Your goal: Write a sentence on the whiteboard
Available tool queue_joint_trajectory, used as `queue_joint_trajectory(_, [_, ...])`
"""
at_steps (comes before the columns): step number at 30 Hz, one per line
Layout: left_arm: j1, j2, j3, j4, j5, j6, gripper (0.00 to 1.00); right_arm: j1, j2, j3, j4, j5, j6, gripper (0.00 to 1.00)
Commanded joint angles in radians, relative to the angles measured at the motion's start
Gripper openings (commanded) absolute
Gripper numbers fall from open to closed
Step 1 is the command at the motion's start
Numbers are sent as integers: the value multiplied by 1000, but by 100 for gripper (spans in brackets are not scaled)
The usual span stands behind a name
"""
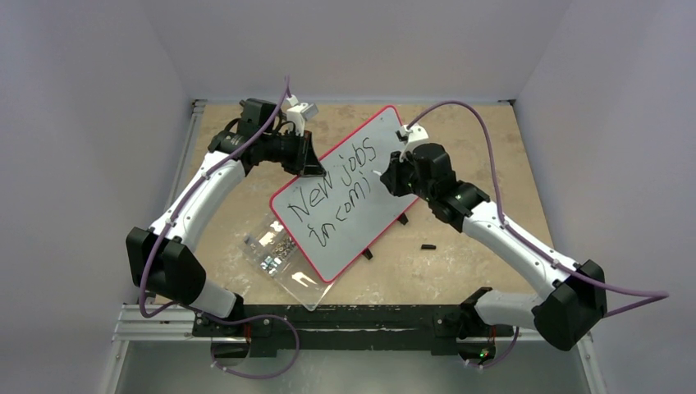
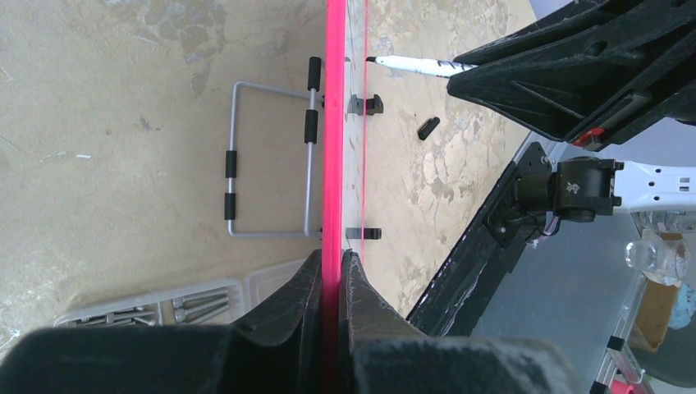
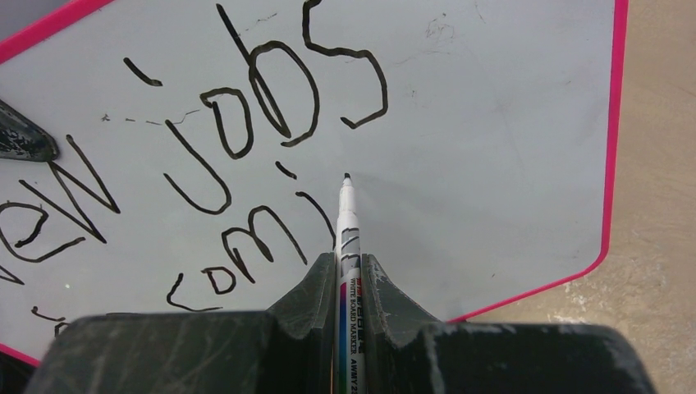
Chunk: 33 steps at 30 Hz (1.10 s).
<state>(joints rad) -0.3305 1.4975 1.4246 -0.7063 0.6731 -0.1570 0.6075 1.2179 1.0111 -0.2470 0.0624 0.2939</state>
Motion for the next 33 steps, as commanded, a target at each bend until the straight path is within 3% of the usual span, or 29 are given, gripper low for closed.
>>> queue_joint_trajectory(1, [1,-41,14,36,-70,60,0,-5,7,-14,63,-18,-13,0])
queue_joint_trajectory(19, [1,-37,14,38,-66,59,0,-6,-42,-164,73,-40,22,0])
queue_joint_trajectory(33, [1,-31,14,36,-66,59,0,-6,21,-30,67,-38,6,0])
